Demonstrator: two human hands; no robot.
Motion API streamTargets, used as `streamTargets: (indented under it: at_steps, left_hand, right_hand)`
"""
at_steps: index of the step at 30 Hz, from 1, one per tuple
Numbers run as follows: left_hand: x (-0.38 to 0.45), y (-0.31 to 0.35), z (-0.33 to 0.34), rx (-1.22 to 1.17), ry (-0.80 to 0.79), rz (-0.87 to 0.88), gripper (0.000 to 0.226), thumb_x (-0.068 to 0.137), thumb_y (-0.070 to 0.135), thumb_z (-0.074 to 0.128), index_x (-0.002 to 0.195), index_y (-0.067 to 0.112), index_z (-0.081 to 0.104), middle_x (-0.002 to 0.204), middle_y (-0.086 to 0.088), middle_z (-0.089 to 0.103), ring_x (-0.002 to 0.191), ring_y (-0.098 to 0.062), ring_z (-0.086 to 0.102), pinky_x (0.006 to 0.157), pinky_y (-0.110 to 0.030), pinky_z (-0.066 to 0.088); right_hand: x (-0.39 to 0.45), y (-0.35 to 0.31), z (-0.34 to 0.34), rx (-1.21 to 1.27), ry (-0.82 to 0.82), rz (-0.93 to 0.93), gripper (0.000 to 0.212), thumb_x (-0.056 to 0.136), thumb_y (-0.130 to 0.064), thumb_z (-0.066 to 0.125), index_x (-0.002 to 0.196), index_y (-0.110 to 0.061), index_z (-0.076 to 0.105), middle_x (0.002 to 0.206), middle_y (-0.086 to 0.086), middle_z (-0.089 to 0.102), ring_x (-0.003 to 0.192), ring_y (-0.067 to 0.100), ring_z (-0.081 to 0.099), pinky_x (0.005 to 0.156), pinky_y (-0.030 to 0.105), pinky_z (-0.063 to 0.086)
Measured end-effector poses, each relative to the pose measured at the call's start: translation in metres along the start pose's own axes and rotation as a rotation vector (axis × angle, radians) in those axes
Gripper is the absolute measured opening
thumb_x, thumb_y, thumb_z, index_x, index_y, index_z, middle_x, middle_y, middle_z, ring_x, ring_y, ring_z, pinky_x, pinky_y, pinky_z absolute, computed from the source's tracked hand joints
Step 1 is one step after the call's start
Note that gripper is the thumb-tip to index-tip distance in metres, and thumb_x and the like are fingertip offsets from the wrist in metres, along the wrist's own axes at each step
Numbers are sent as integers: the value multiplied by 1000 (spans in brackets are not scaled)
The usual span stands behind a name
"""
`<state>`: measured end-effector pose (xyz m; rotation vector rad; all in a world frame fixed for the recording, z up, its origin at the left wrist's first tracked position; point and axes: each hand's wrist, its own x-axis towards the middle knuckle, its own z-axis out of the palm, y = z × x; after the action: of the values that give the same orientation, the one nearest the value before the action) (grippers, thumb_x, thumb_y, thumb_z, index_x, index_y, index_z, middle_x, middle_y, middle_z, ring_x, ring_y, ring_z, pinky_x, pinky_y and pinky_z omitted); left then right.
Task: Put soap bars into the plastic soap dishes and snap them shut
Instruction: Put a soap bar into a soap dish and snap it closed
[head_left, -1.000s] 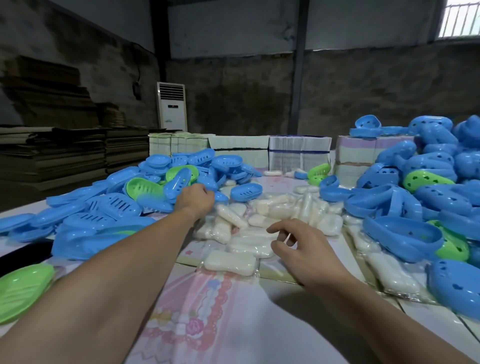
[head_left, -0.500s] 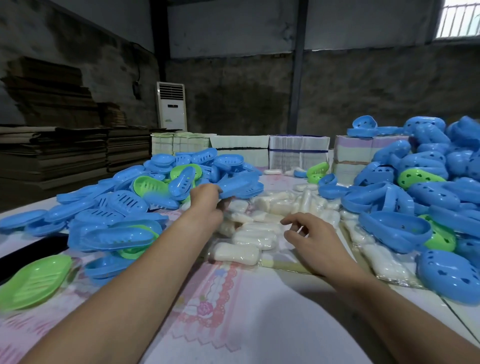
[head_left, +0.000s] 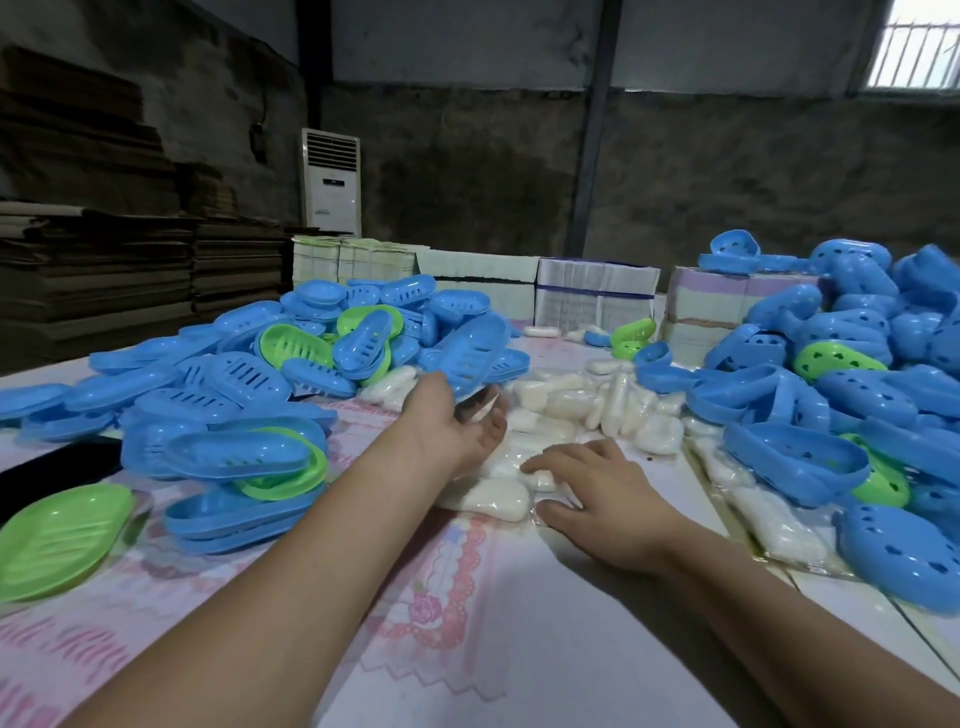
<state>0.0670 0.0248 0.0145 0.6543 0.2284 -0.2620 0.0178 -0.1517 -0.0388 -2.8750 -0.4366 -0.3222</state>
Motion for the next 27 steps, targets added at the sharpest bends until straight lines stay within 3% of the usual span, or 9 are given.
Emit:
streamTargets:
  at_steps: [2, 4, 7, 10, 12, 16, 19, 23, 27]
  left_hand:
    - [-4, -6, 5, -8, -60, 33, 24, 106, 18, 41, 111, 3, 60, 87, -13, 61, 49, -21, 65, 40, -20, 50]
    - [-6, -9, 7, -42, -92, 50, 27, 104, 6, 44, 127, -1, 57, 95, -19, 63, 64, -27, 67, 42, -24, 55]
    - [-5, -15, 5, -58, -133, 32, 42, 97, -8, 45, 139, -3, 50, 124, -25, 60, 99, -37, 64, 50, -32, 61]
    - [-6, -20, 5, -25, -173, 11, 56, 91, -15, 46, 143, 7, 49, 140, -26, 52, 107, -41, 65, 63, -38, 64]
    - [-7, -21, 5, -19, -220, 37, 62, 88, -20, 48, 137, 16, 55, 138, -24, 52, 111, -43, 64, 70, -38, 65]
    - [-10, -24, 6, -12, -322, 42, 57, 84, -22, 55, 122, 20, 66, 130, -23, 61, 99, -37, 70, 74, -36, 64]
    - [-7, -24, 7, -23, -313, 38, 49, 86, -16, 59, 128, 9, 62, 123, -22, 66, 97, -33, 71, 75, -35, 64]
    - [-7, -22, 8, -10, -293, -15, 26, 96, 11, 63, 118, -1, 64, 111, -23, 70, 107, -33, 68, 80, -39, 60]
    - [-5, -21, 6, -85, -313, -56, 57, 104, 48, 47, 117, -5, 64, 119, -31, 68, 124, -44, 59, 86, -50, 59]
  right_hand:
    - [1, -1, 0, -43, 84, 13, 40, 94, -46, 52, 133, -42, 49, 130, -13, 50, 122, 19, 34, 102, 40, 34]
    - [2, -1, 1, -88, 136, 32, 41, 93, -48, 51, 134, -41, 49, 122, -9, 50, 119, 22, 37, 100, 40, 36]
    - [2, -3, 5, -121, 39, 5, 48, 98, -47, 45, 145, -50, 35, 136, -4, 43, 128, 28, 32, 107, 42, 33]
    - [2, -4, 2, -67, -105, -38, 48, 101, -43, 40, 145, -58, 28, 151, -5, 36, 136, 29, 26, 112, 46, 28]
    - [0, -1, -5, -19, -69, -25, 45, 96, -46, 49, 140, -53, 41, 124, -8, 52, 121, 25, 37, 107, 43, 33]
    - [-7, 4, -18, 78, -129, 14, 43, 91, -35, 58, 130, -49, 50, 93, -10, 46, 105, 21, 38, 92, 32, 34]
    - [-11, 3, -21, 94, -149, 34, 50, 84, -31, 60, 129, -49, 48, 92, -11, 44, 105, 19, 36, 87, 32, 33]
    - [-12, -4, -15, 45, -92, 76, 53, 87, -52, 57, 137, -49, 40, 106, -7, 48, 111, 20, 37, 97, 36, 36]
    - [-9, -2, -11, -27, -44, 120, 55, 91, -52, 49, 144, -43, 36, 124, 4, 53, 120, 25, 38, 101, 40, 38]
